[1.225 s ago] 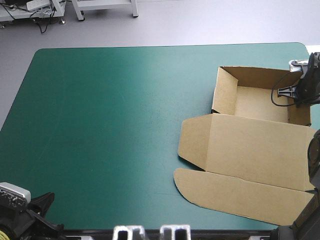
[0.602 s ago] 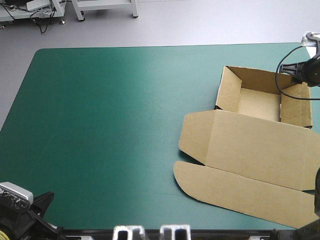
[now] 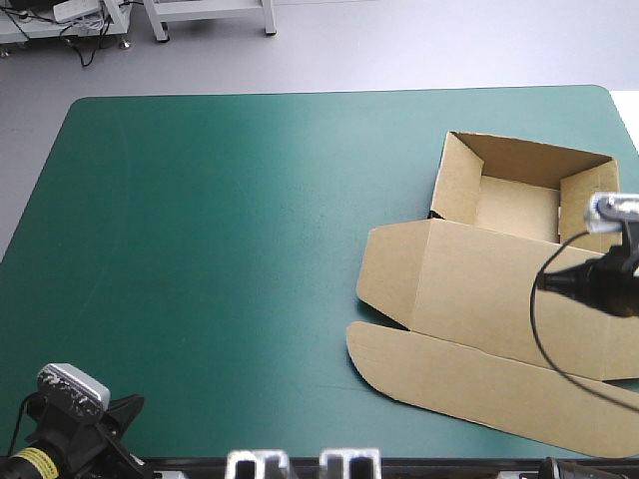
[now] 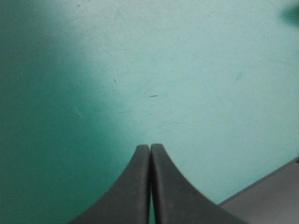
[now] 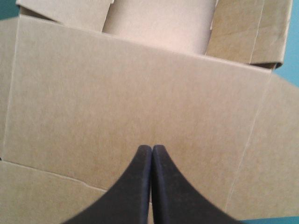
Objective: Fold the box
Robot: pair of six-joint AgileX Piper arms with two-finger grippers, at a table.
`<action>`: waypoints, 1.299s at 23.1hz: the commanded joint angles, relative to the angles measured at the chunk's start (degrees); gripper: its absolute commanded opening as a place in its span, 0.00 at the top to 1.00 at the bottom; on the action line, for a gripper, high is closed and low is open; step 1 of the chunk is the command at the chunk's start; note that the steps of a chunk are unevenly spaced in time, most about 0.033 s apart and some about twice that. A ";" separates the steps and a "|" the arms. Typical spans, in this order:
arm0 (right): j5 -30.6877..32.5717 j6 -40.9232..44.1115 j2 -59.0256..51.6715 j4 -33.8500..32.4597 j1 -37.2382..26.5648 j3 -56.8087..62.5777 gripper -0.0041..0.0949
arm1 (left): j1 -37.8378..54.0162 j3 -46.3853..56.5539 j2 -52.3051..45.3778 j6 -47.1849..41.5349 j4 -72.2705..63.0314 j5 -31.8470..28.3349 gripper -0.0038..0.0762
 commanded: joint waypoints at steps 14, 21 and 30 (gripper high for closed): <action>-16.93 4.32 -32.15 -2.87 -0.27 32.79 0.98 | -0.21 0.94 0.92 2.32 -3.28 -10.08 0.96; -17.39 5.80 -36.43 -4.25 -0.27 32.79 0.98 | -0.21 0.94 0.92 2.32 -2.48 -9.91 0.96; -17.39 5.80 -36.43 -4.25 -0.27 32.79 0.98 | -0.21 0.94 0.92 2.32 -2.48 -9.91 0.96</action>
